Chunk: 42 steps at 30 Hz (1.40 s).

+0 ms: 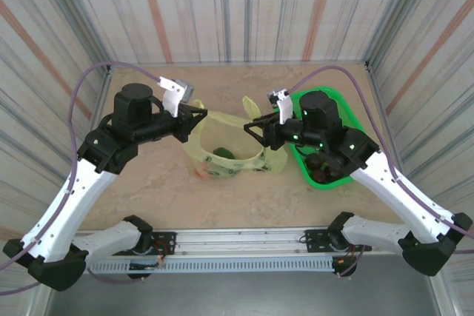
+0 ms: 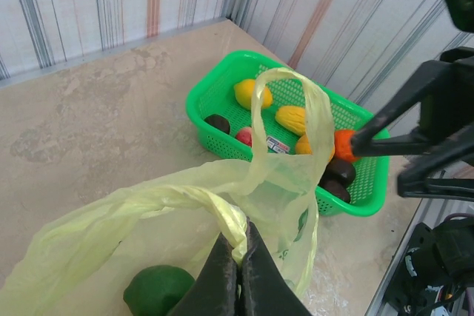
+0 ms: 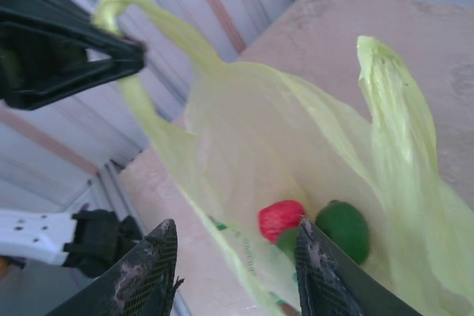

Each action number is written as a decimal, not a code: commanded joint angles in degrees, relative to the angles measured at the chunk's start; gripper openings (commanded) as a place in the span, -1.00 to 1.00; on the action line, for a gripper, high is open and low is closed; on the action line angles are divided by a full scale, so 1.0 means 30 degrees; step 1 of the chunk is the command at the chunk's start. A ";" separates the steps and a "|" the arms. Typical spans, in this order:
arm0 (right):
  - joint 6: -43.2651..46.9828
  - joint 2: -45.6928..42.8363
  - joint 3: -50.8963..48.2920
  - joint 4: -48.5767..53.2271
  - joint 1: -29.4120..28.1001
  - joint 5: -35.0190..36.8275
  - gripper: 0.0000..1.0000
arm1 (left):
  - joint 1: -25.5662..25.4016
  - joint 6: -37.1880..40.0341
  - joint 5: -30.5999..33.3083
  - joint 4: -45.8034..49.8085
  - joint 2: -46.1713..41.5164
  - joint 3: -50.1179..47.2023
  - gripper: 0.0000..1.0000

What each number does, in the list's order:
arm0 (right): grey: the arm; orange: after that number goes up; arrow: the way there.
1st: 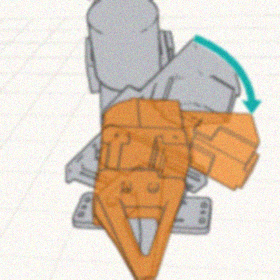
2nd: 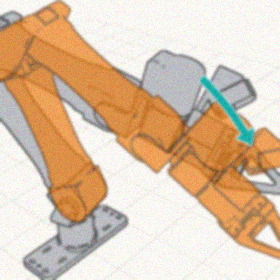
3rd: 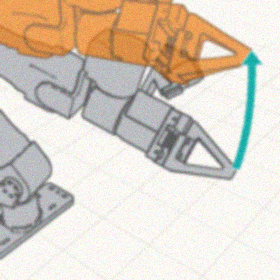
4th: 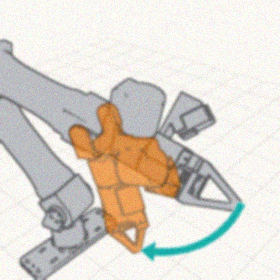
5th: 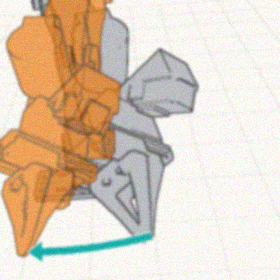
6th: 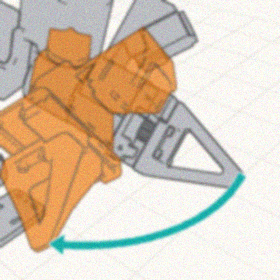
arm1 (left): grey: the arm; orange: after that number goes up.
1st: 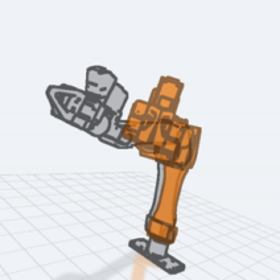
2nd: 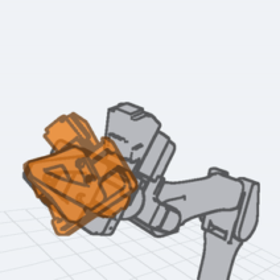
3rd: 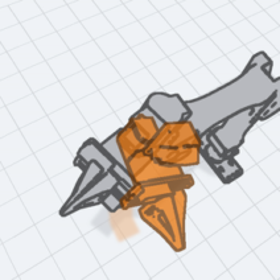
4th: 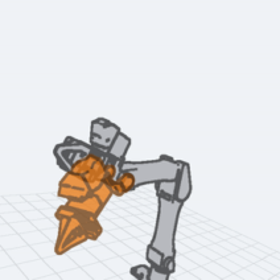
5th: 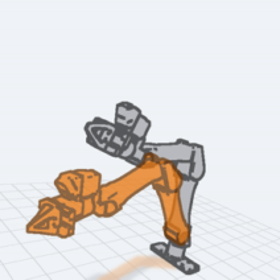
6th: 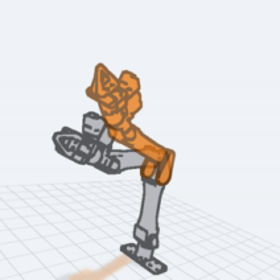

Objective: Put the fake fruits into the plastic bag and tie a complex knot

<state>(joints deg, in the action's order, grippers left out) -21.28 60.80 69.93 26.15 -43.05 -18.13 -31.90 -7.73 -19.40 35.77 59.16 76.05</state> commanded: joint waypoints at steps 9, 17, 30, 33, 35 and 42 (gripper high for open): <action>-0.2470 -0.3165 -0.1931 0.0065 0.3826 -0.0378 -0.16 | -0.0146 0.0056 0.0171 -0.0028 -0.0060 0.0226 -1.00; -0.3777 -0.2406 -0.3313 0.2059 1.1286 0.1192 -0.17 | -0.0142 -0.0083 -0.0254 -0.0247 0.0082 0.0225 -1.00; 0.0553 0.7331 -0.0249 0.2008 1.3134 0.7734 0.00 | -0.0452 -0.0139 -0.0524 -0.0614 0.0012 0.0248 -1.00; 0.1095 0.9958 0.1362 0.2028 1.3490 0.7981 0.18 | -0.0735 -0.0063 -0.0461 -0.0712 0.0035 0.0117 -1.00; 0.1449 1.1766 0.2759 0.2430 1.3560 0.8118 0.25 | -0.0836 0.0036 -0.0377 -0.0748 -0.0016 0.0021 -1.00; 0.2313 1.6509 0.6261 0.4231 1.3610 0.8929 0.37 | -0.1496 0.0742 0.0489 -0.0269 -0.0032 0.0368 -1.00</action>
<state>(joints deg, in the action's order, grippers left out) -16.93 107.57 86.43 34.04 -2.50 6.44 -35.94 -7.20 -19.18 35.33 59.27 76.05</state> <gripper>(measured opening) 0.684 0.047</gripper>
